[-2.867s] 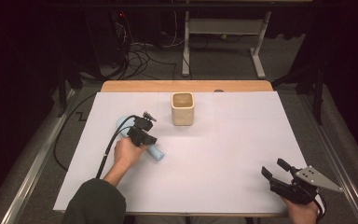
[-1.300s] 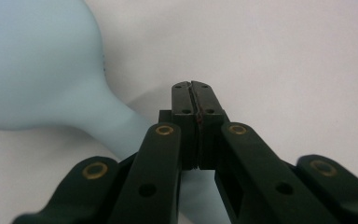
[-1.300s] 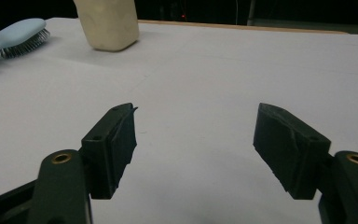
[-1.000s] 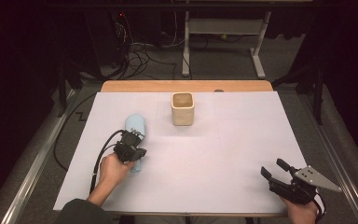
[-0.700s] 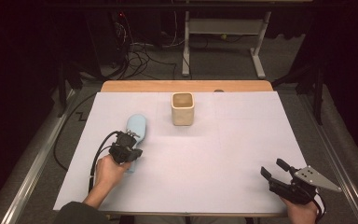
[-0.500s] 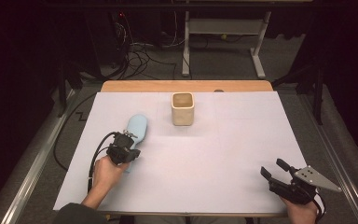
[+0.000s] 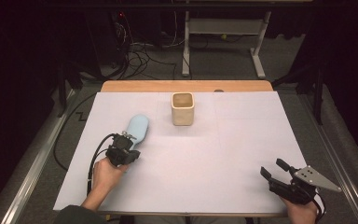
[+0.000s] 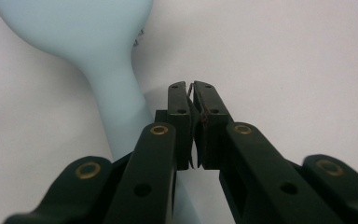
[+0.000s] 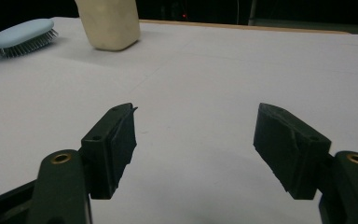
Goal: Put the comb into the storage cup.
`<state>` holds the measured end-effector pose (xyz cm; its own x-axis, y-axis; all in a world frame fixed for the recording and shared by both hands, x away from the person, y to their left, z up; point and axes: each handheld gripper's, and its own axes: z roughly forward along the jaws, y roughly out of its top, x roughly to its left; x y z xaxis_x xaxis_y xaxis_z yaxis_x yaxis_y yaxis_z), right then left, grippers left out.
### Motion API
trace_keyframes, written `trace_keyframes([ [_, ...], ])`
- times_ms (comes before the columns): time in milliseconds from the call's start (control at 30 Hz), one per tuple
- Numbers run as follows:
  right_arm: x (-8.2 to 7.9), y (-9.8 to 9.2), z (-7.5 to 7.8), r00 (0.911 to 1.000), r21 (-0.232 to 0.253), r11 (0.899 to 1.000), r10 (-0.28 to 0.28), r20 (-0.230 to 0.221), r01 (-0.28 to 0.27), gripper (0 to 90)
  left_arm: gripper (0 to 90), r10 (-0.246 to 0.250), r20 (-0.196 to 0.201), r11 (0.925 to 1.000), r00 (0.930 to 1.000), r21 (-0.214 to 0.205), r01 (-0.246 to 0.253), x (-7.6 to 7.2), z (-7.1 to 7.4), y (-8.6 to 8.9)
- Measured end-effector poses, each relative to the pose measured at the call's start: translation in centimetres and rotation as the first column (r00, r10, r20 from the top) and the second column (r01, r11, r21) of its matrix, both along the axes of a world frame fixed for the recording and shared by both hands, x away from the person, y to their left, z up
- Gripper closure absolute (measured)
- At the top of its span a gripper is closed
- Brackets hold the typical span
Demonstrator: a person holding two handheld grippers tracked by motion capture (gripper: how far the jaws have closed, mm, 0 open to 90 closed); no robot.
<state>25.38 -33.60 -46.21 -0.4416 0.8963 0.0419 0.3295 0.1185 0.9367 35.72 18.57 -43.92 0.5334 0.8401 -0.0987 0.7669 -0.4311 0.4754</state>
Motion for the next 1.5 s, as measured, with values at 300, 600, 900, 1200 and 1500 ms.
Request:
trace_keyframes([
  [300,0.0,0.1,0.0,1.0,0.0,1.0,0.0,-0.001,0.0,30.4,66.6,0.001,0.038,0.9996,0.9993,-0.029,0.0,-0.8,1.0,0.4],
  [600,0.0,0.1,0.0,1.0,-0.001,1.0,0.0,0.001,0.0,30.4,55.7,0.043,0.073,0.9979,0.9964,-0.052,-0.039,-1.1,1.7,1.3],
  [900,0.0,0.1,0.0,1.0,0.002,1.0,0.0,-0.002,0.0,30.4,47.5,0.089,0.084,0.9954,0.9925,-0.043,-0.086,-0.3,2.1,2.1],
  [1200,0.0,0.0,0.0,1.0,0.003,1.0,0.001,-0.004,-0.001,30.4,38.7,0.126,0.022,0.9917,0.9918,0.023,-0.126,1.4,1.2,2.1],
  [1500,0.0,0.0,0.0,1.0,0.004,1.0,0.003,-0.006,-0.003,30.4,37.1,0.145,-0.026,0.9872,0.9891,0.072,-0.143,2.5,0.1,1.6],
])
